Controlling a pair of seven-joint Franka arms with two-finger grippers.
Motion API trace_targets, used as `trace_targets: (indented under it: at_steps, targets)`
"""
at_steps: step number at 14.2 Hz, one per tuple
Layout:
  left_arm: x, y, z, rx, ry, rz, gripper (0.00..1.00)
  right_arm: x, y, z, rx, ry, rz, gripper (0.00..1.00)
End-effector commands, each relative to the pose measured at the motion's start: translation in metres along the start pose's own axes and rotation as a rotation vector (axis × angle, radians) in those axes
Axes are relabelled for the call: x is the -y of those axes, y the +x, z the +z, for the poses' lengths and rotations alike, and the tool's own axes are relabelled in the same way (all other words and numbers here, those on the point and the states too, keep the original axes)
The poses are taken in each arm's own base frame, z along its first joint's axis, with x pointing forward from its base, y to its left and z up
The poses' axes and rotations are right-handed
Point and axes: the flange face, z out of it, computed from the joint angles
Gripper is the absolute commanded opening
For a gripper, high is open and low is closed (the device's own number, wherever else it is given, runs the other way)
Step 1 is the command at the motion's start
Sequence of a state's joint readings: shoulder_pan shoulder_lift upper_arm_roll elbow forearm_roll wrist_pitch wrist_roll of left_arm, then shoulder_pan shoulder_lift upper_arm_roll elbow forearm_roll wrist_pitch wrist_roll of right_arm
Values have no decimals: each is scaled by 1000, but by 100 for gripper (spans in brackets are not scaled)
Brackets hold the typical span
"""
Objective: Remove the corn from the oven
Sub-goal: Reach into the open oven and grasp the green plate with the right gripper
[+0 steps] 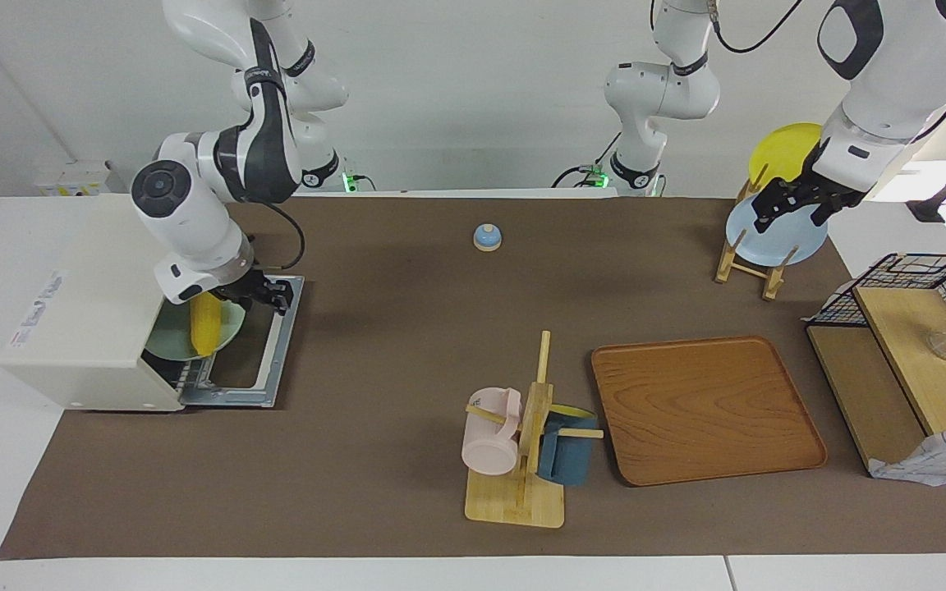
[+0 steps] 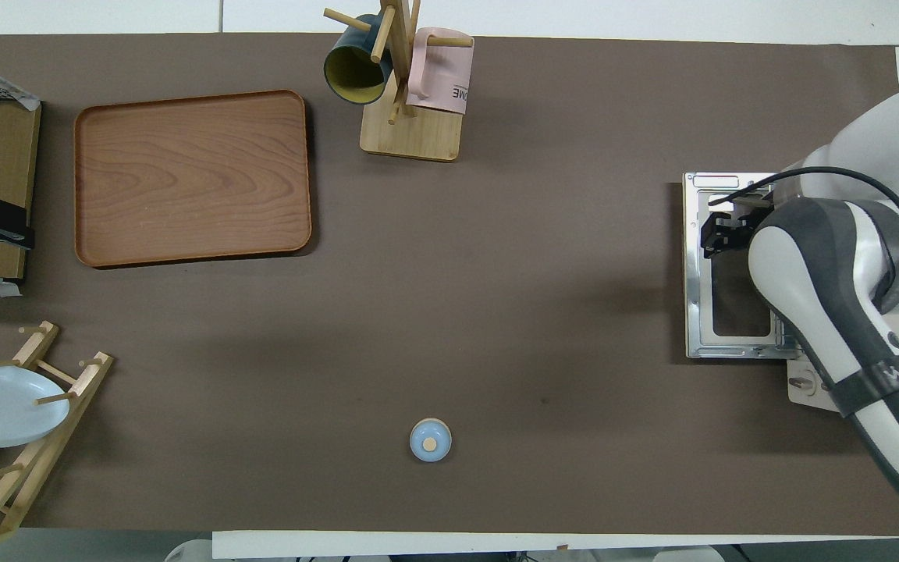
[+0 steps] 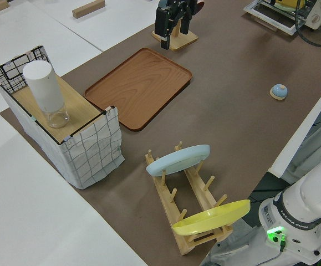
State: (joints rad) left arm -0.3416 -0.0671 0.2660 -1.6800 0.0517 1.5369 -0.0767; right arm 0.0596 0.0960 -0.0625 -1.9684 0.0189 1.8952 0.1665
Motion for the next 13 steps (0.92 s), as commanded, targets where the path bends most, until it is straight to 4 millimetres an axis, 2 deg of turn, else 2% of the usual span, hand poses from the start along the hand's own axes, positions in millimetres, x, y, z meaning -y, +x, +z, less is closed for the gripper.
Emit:
trace_targets:
  at_steps: [1,2,5,8,11,12,13]
  targets:
    - [1,-1,-5,4,-7,2,100,-15,0,9,6,-11,-38,62]
    - [1,-1,-5,4,-7,2,100,-19,1,10,-10,-27,-60,61]
    - [1,-1,-5,4,-7,2,100,-28,-7,32,-53,-49,-135,57]
    - [1,-1,-5,4,-7,2,100,-32,-12,45,-67,-102,-189,52]
    - [1,-1,-5,4,-7,2,100,-30,-13,46,-61,-207,-297,31]
    - [1,-1,-5,4,-7,2,100,-29,-13,46,-60,-217,-305,20]
    - [1,-1,-5,4,-7,2,100,-26,-13,46,-58,-236,-321,5]
